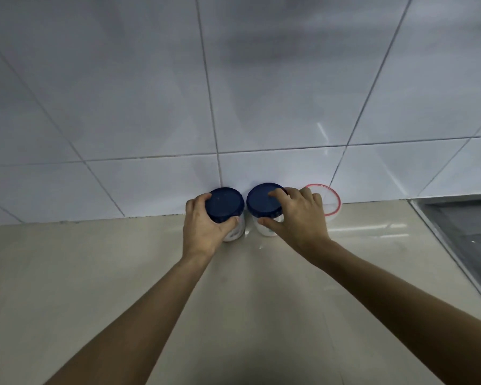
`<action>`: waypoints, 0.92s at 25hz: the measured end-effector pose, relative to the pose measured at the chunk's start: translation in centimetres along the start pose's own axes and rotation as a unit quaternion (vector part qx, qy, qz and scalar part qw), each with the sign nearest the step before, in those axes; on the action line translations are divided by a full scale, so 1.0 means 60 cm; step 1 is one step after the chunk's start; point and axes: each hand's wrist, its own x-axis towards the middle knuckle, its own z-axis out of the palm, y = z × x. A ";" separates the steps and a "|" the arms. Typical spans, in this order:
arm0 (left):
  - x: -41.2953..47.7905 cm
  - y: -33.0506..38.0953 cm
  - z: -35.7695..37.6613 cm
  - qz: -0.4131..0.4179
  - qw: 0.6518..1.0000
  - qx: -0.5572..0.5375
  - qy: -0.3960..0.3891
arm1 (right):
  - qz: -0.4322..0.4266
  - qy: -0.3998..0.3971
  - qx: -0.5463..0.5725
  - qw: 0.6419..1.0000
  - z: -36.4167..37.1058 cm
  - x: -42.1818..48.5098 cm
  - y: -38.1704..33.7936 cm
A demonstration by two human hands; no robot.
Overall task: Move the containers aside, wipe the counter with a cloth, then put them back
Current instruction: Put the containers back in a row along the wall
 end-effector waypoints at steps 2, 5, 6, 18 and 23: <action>0.001 -0.001 -0.002 0.011 1.000 0.003 -0.003 | 0.009 -0.002 -0.013 1.000 0.000 -0.001 0.003; -0.002 0.000 0.004 0.031 0.999 0.000 -0.024 | 0.016 0.002 -0.021 1.000 0.003 -0.009 0.007; -0.003 0.001 0.008 0.036 0.999 -0.002 -0.031 | 0.017 0.000 -0.022 1.000 0.004 -0.010 0.008; -0.125 -0.128 -0.234 0.069 0.991 0.088 -0.078 | -0.082 0.024 0.076 0.993 0.003 -0.113 -0.154; -0.180 -0.251 -0.453 0.060 0.979 0.190 -0.035 | -0.253 -0.098 0.091 0.958 0.048 -0.139 -0.408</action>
